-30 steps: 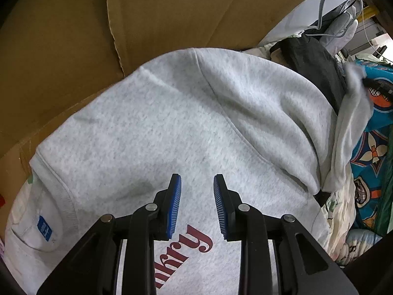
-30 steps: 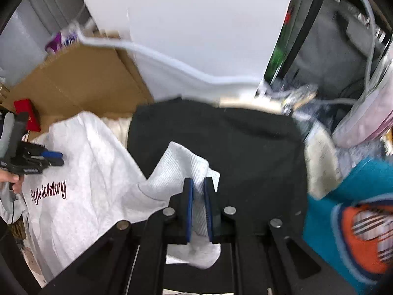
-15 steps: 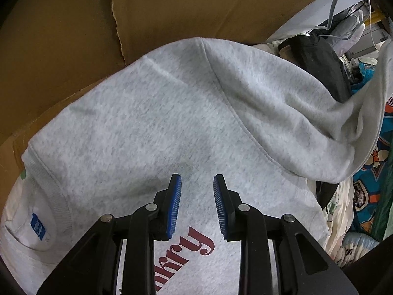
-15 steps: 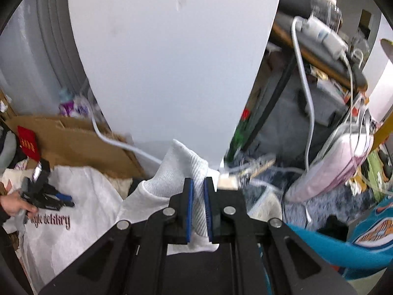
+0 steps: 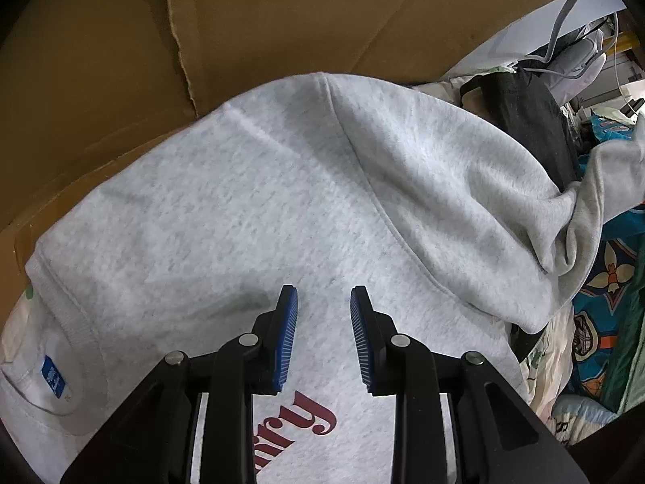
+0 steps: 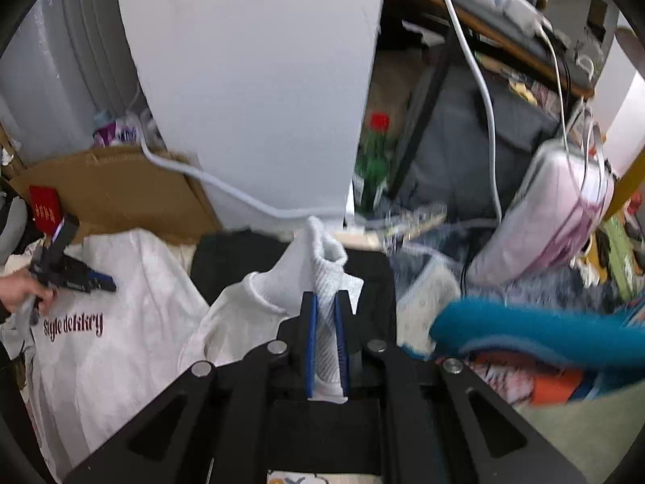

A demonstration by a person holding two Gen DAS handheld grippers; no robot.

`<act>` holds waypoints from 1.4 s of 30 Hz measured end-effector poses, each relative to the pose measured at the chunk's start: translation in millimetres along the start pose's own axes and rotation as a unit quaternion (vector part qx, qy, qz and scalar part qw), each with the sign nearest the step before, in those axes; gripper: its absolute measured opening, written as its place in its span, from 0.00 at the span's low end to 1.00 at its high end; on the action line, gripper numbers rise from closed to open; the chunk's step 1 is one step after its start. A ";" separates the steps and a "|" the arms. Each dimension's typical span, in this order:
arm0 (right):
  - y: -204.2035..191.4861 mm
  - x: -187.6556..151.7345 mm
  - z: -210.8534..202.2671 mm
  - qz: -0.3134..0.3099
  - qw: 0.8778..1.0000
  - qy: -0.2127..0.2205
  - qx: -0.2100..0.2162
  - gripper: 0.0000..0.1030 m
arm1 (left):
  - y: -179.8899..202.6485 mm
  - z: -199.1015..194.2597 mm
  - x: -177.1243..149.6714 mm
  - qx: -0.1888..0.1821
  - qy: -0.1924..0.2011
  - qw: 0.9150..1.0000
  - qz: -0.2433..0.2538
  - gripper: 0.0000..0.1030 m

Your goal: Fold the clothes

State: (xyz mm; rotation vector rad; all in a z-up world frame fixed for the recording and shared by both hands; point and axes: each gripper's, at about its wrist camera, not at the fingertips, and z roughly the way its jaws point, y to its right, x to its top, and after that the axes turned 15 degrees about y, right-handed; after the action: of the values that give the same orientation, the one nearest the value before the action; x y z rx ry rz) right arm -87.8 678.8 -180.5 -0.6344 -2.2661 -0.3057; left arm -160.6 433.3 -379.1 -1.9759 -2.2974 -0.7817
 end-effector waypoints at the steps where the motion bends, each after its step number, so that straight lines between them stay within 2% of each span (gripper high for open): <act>1: 1.8 -9.1 1.5 0.001 1.000 -0.005 0.000 0.08 | 2.2 -0.1 0.8 -0.002 0.000 1.000 0.002 0.26; 6: 11.6 -56.5 4.0 0.011 1.000 -0.029 -0.002 0.08 | 13.5 -1.0 4.2 -0.011 0.005 1.000 0.021 0.26; 14: 27.0 -143.2 8.9 0.046 0.995 -0.081 -0.020 0.08 | 16.4 5.5 14.5 -0.011 0.002 1.000 0.023 0.26; 23: 31.6 -207.4 9.4 0.099 0.987 -0.120 -0.037 0.08 | 15.5 10.7 20.6 -0.005 0.001 1.000 0.018 0.26; 28: 39.3 -199.6 -4.5 0.144 0.983 -0.113 -0.032 0.09 | 20.0 10.2 28.2 -0.004 0.005 1.000 0.023 0.26; 32: 41.2 -175.9 -8.2 0.159 0.983 -0.093 -0.021 0.22 | 21.6 7.0 34.5 -0.005 0.011 1.000 0.024 0.26; 39: 44.4 -135.9 5.9 0.189 0.979 -0.075 -0.008 0.26 | 12.0 -5.6 40.3 0.001 0.022 0.999 0.025 0.26; 42: 39.0 -118.2 17.7 0.205 0.975 -0.081 -0.016 0.38 | -2.3 -12.8 39.3 0.006 0.027 0.999 0.020 0.26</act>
State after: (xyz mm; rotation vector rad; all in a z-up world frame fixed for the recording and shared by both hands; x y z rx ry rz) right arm -7.4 677.7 -277.2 -1.1565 -2.2158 -0.0884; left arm -174.6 464.7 -356.0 -1.9634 -2.2208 -0.8059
